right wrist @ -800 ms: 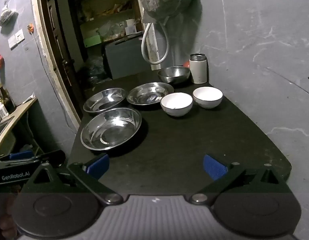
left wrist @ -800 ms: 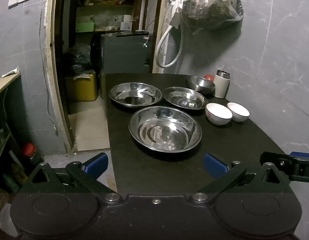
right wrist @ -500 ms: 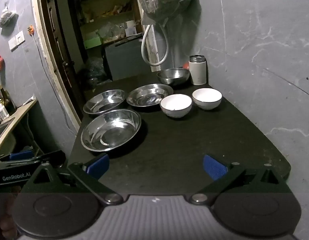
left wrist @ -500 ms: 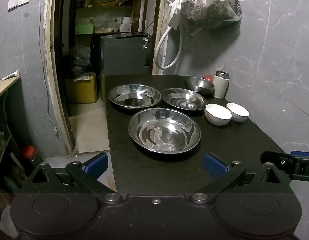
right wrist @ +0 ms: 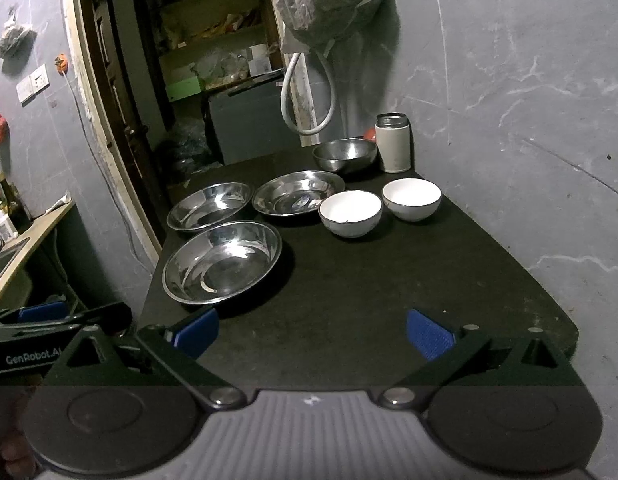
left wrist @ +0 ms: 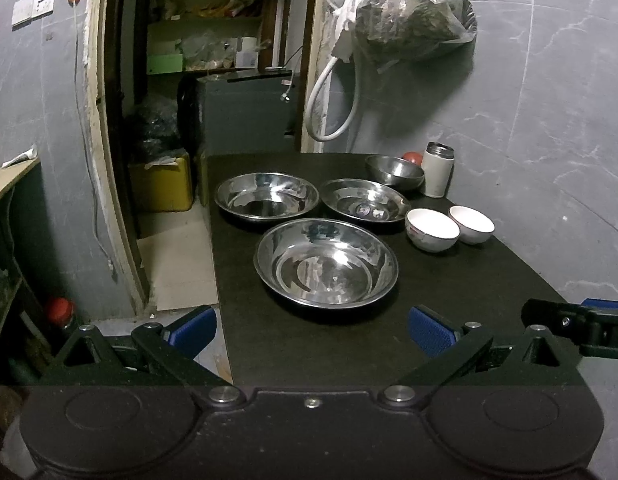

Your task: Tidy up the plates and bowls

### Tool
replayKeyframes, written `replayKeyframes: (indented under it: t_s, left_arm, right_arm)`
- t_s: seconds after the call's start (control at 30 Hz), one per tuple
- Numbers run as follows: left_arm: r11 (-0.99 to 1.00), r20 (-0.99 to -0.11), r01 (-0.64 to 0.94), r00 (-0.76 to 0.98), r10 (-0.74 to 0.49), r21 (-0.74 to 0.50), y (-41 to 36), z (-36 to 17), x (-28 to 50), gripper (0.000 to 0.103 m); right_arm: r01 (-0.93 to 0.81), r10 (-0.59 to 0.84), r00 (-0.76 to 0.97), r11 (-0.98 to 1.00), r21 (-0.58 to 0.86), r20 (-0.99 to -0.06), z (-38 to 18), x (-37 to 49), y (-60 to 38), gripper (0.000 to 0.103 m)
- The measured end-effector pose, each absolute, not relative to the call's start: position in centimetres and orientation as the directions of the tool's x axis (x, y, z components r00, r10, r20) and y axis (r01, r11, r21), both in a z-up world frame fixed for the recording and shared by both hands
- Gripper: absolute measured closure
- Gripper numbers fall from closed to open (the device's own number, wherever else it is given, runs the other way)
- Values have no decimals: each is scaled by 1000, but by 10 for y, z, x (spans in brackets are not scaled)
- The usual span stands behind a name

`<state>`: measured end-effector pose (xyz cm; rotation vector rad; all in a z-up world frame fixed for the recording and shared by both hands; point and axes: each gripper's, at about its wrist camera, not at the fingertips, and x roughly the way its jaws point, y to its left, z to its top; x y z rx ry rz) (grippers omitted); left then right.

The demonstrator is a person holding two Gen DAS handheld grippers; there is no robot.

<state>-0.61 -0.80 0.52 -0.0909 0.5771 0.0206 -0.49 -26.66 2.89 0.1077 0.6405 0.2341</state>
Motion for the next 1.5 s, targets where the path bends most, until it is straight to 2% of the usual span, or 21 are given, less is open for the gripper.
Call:
replayKeyframes:
  t_s: [1.5]
  left_arm:
    - [996, -547, -41, 837, -6, -75, -9, 5, -7, 1]
  right_arm:
    - [-181, 250, 766, 968, 173, -592, 25, 2, -260, 0]
